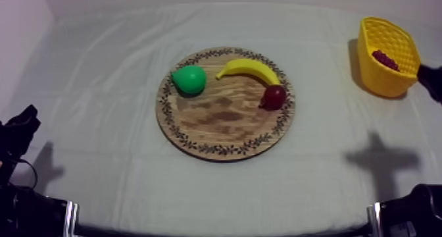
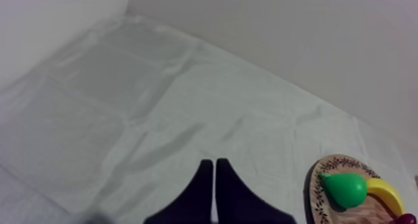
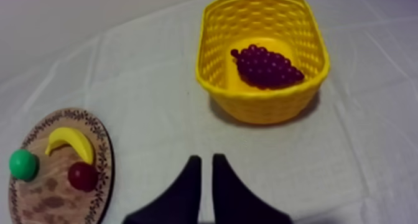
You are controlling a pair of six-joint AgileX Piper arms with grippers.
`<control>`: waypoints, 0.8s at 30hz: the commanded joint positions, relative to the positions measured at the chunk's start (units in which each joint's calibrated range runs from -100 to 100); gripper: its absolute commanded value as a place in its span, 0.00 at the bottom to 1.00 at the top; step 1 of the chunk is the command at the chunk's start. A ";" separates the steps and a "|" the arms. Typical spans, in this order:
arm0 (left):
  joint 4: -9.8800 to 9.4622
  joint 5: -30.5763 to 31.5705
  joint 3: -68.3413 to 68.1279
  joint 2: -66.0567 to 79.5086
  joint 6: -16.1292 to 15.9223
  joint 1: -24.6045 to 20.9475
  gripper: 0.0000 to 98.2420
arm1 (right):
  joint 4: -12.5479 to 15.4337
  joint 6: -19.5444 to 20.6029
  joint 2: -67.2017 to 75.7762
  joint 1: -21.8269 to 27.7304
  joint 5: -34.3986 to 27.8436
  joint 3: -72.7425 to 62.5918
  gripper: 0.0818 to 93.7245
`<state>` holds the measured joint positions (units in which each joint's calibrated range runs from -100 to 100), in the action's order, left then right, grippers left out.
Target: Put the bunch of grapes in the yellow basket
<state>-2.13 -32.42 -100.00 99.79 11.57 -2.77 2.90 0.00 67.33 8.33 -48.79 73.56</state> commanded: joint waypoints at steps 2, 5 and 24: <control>0.00 0.01 0.00 -0.05 -0.02 -0.02 0.00 | -0.36 -0.41 9.68 0.00 1.75 8.49 0.01; 0.00 0.01 0.00 -0.05 -0.02 -0.02 0.00 | -0.02 -1.56 14.58 -0.30 2.85 12.03 0.01; 0.00 0.01 0.00 -0.05 0.01 -0.02 0.00 | -1.88 -7.17 28.24 -4.11 11.00 26.16 0.01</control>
<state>-2.13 -32.42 -100.00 99.79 11.57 -2.77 1.06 -3.11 95.59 4.23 -37.66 99.69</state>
